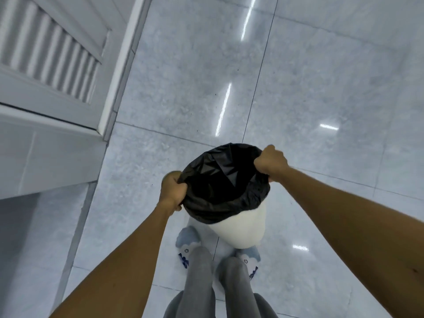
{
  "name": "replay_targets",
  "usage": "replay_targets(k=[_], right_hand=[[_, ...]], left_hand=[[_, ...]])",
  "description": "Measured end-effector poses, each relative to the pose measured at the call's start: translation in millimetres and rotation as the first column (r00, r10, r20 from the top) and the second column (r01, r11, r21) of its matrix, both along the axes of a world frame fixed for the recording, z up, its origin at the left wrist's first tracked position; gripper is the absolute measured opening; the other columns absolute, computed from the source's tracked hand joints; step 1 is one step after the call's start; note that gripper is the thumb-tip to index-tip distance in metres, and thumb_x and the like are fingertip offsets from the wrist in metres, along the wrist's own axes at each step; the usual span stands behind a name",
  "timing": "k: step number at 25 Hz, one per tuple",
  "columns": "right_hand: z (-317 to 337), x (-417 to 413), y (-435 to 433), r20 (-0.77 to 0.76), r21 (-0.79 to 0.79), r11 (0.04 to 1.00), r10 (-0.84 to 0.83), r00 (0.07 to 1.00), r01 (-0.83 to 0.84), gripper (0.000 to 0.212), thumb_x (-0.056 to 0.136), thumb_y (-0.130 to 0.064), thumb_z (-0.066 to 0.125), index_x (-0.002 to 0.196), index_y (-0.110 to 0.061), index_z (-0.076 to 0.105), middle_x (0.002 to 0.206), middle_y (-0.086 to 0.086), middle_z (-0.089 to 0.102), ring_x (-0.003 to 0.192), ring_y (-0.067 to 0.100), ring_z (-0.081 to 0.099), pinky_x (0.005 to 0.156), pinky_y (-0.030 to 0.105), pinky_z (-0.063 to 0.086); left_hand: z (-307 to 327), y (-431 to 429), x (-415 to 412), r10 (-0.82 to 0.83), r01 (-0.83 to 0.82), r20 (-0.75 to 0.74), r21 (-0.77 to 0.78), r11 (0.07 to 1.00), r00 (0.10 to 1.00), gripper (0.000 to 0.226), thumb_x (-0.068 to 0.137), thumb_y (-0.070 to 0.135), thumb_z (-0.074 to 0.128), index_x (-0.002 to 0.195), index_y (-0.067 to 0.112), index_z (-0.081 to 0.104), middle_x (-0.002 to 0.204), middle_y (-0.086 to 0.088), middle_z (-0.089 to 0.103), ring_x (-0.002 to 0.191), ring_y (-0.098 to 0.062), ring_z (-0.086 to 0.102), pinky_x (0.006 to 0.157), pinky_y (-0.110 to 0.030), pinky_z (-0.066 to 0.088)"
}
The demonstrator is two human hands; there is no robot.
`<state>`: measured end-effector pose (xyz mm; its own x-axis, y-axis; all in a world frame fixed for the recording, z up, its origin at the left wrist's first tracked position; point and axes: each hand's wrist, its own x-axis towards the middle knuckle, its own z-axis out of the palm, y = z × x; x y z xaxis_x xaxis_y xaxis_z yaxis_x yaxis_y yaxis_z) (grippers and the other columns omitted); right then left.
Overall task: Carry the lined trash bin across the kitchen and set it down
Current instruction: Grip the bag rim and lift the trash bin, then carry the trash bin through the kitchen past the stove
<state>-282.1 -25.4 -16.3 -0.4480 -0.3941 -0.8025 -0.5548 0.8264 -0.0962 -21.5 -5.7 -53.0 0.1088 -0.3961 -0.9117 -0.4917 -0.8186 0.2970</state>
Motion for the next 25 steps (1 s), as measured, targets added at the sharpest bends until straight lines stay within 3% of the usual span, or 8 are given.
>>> replay_targets(k=[2, 4, 7, 11, 16, 19, 22, 25], right_hand=[[41, 0, 9, 0.009, -0.067, 0.998, -0.014, 1.000, 0.014, 0.052, 0.091, -0.009, 0.052, 0.139, 0.000, 0.035, 0.118, 0.023, 0.056, 0.096, 0.039, 0.059, 0.067, 0.041, 0.050], [97, 3, 11, -0.013, -0.164, 0.985, -0.065, 0.998, 0.062, 0.048, 0.090, -0.009, 0.049, 0.135, -0.002, 0.036, 0.111, 0.021, 0.057, 0.086, 0.036, 0.055, 0.066, 0.040, 0.045], [209, 3, 11, -0.045, -0.290, 0.945, -0.171, 0.984, 0.151, 0.038, 0.089, -0.011, 0.046, 0.127, -0.004, 0.043, 0.107, 0.019, 0.059, 0.087, 0.037, 0.056, 0.069, 0.038, 0.043], [384, -15, 2, -0.057, -0.420, 0.891, -0.215, 0.975, 0.172, 0.034, 0.090, -0.017, 0.047, 0.122, -0.006, 0.046, 0.109, 0.018, 0.061, 0.081, 0.033, 0.053, 0.069, 0.037, 0.044], [548, -42, -16, -0.077, -0.602, 0.776, -0.292, 0.953, 0.189, 0.041, 0.093, -0.036, 0.050, 0.121, -0.005, 0.053, 0.113, 0.021, 0.063, 0.098, 0.042, 0.063, 0.079, 0.044, 0.054], [622, -57, -13, -0.113, -0.663, 0.723, -0.352, 0.929, 0.193, 0.043, 0.099, -0.039, 0.045, 0.121, -0.003, 0.057, 0.118, 0.024, 0.063, 0.106, 0.044, 0.061, 0.082, 0.043, 0.050], [667, -71, -6, -0.134, -0.701, 0.688, -0.388, 0.912, 0.190, 0.039, 0.100, -0.034, 0.045, 0.116, -0.002, 0.060, 0.118, 0.024, 0.062, 0.108, 0.043, 0.060, 0.079, 0.039, 0.045], [697, -82, 4, -0.139, -0.715, 0.673, -0.398, 0.907, 0.187, 0.037, 0.101, -0.031, 0.044, 0.113, -0.001, 0.061, 0.117, 0.023, 0.062, 0.106, 0.043, 0.060, 0.074, 0.035, 0.041]], left_hand=[[48, -8, 1, -0.048, 0.058, 0.090, -0.110, 0.992, 0.995, 0.010, 0.085, 0.012, 0.042, 0.093, 0.015, 0.047, 0.084, -0.011, 0.055, 0.063, -0.025, 0.045, 0.048, -0.030, 0.039], [107, -23, -1, -0.126, 0.162, 0.176, -0.209, 0.964, 0.976, 0.016, 0.090, 0.018, 0.044, 0.106, 0.013, 0.045, 0.094, -0.012, 0.060, 0.078, -0.029, 0.058, 0.064, -0.040, 0.051], [221, -49, -8, -0.242, 0.328, 0.261, -0.370, 0.869, 0.935, 0.025, 0.099, 0.024, 0.042, 0.117, 0.008, 0.047, 0.100, -0.016, 0.062, 0.093, -0.038, 0.063, 0.076, -0.043, 0.052], [406, -84, -26, -0.320, 0.428, 0.287, -0.526, 0.735, 0.903, 0.036, 0.103, 0.026, 0.037, 0.133, 0.009, 0.046, 0.117, -0.025, 0.064, 0.106, -0.045, 0.061, 0.090, -0.049, 0.049], [578, -121, -54, -0.347, 0.447, 0.288, -0.669, 0.594, 0.892, 0.037, 0.100, 0.020, 0.038, 0.134, 0.009, 0.048, 0.120, -0.026, 0.063, 0.107, -0.046, 0.060, 0.090, -0.048, 0.049], [652, -127, -71, -0.340, 0.432, 0.283, -0.729, 0.531, 0.897, 0.036, 0.099, 0.019, 0.039, 0.132, 0.010, 0.052, 0.120, -0.023, 0.064, 0.108, -0.044, 0.061, 0.093, -0.048, 0.051], [699, -124, -87, -0.347, 0.420, 0.267, -0.751, 0.510, 0.899, 0.037, 0.097, 0.017, 0.040, 0.130, 0.010, 0.055, 0.117, -0.018, 0.065, 0.099, -0.040, 0.063, 0.083, -0.048, 0.057], [728, -118, -97, -0.368, 0.422, 0.252, -0.743, 0.520, 0.895, 0.038, 0.091, 0.015, 0.040, 0.124, 0.010, 0.058, 0.108, -0.016, 0.065, 0.084, -0.038, 0.064, 0.050, -0.035, 0.053]])
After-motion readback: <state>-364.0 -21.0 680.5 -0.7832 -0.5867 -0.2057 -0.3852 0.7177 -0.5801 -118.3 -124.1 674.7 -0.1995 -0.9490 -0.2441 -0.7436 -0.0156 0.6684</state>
